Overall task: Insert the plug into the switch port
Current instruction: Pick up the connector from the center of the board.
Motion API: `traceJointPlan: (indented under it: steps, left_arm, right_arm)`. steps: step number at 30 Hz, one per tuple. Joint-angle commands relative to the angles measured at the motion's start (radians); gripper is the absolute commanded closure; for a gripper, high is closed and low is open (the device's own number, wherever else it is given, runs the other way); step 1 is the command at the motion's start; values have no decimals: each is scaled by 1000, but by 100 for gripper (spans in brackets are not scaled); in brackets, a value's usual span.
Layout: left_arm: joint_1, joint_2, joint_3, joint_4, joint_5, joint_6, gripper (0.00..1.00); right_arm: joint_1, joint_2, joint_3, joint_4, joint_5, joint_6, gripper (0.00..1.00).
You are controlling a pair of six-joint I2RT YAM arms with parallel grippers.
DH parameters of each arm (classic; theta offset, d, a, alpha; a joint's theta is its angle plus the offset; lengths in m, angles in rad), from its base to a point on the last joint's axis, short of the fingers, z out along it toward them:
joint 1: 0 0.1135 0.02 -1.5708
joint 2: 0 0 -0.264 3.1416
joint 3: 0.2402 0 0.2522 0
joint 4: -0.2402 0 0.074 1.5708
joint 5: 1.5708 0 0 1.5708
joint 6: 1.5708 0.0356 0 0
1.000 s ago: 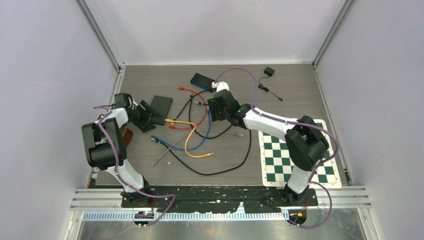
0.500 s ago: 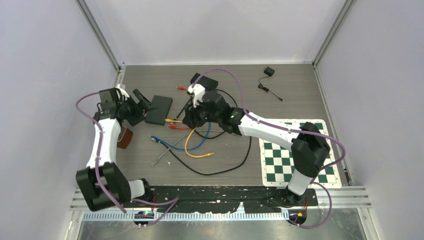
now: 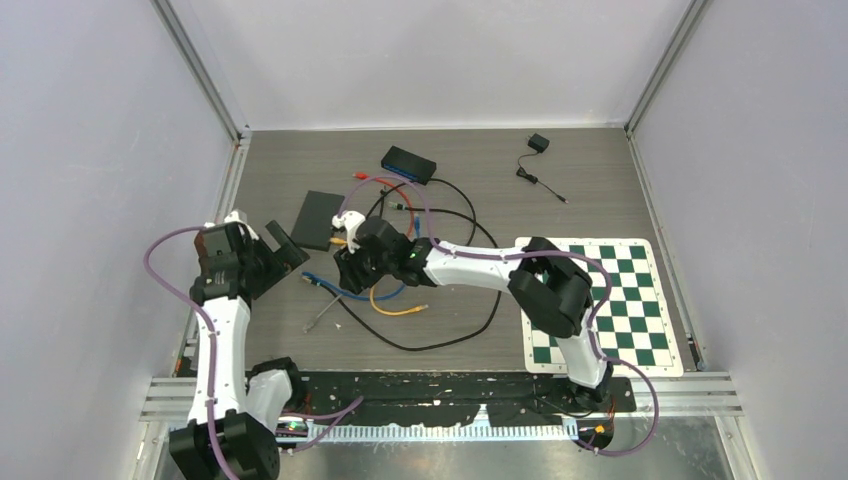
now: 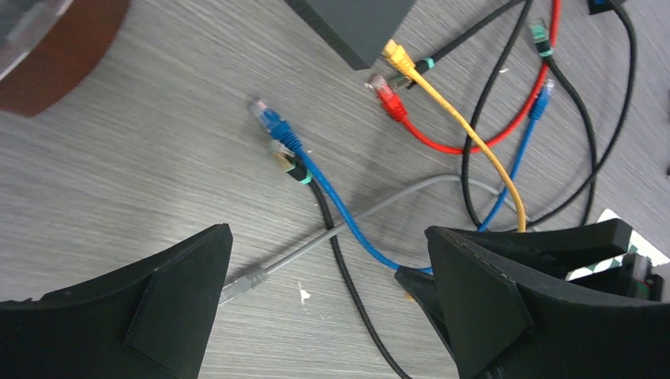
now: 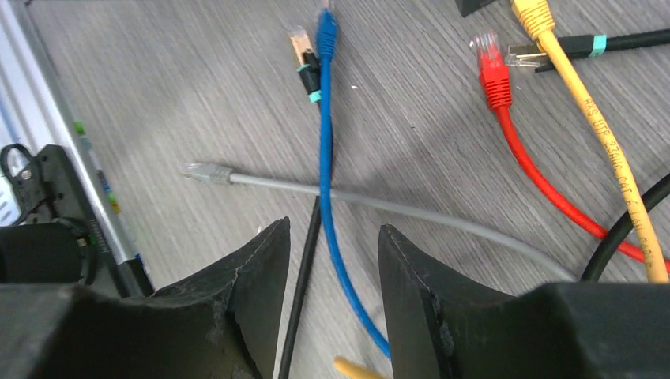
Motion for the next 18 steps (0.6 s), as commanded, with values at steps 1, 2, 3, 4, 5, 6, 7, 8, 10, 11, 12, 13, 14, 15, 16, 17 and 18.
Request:
traceJointPlan:
  steps: [1, 2, 3, 4, 5, 6, 7, 8, 10, 11, 12, 13, 14, 15, 16, 17, 18]
  left_arm:
    - [7, -48, 9, -26, -97, 6, 0]
    - [6, -58, 5, -22, -94, 6, 0]
    - [6, -69, -1, -10, -82, 7, 0]
    - [7, -80, -8, 7, -52, 3, 1]
    - [7, -85, -15, 22, -24, 1, 0]
    - [7, -89, -19, 35, 5, 1, 0]
    - [7, -91, -22, 44, 35, 5, 0]
    - [7, -89, -25, 50, 57, 6, 0]
    - [7, -86, -27, 55, 97, 6, 0]
    - [7, -85, -29, 57, 106, 8, 0]
    - [7, -83, -30, 57, 108, 9, 0]
    - [7, -84, -31, 57, 108, 11, 1]
    - [7, -85, -33, 57, 110, 12, 0]
    - [6, -86, -36, 57, 114, 14, 0]
    - [7, -89, -38, 61, 117, 13, 0]
    - [7, -93, -41, 65, 118, 13, 0]
    - [6, -96, -45, 67, 118, 13, 1]
  right_arm:
    - [5, 54, 62, 56, -2, 13, 48]
    - [9, 76, 69, 48, 10, 9, 48]
    - [11, 87, 81, 43, 16, 6, 48]
    - [12, 104, 85, 39, 19, 5, 48]
    - [12, 111, 91, 39, 20, 4, 48]
    - [13, 123, 95, 38, 18, 4, 49]
    - [12, 129, 107, 38, 16, 2, 49]
    - [12, 141, 114, 13, 13, 1, 50]
    - [14, 155, 134, -4, 3, 1, 50]
    - [15, 160, 147, -7, 0, 4, 51]
    - [16, 170, 154, -14, -8, 6, 51]
    - [19, 176, 165, -16, -13, 9, 51]
    - [20, 184, 168, -18, -22, 12, 51]
    - [23, 187, 174, -17, -25, 15, 51]
    - [26, 193, 176, -18, -28, 16, 51]
    - [29, 194, 180, -19, -28, 17, 51]
    - [29, 196, 182, -19, -28, 16, 52]
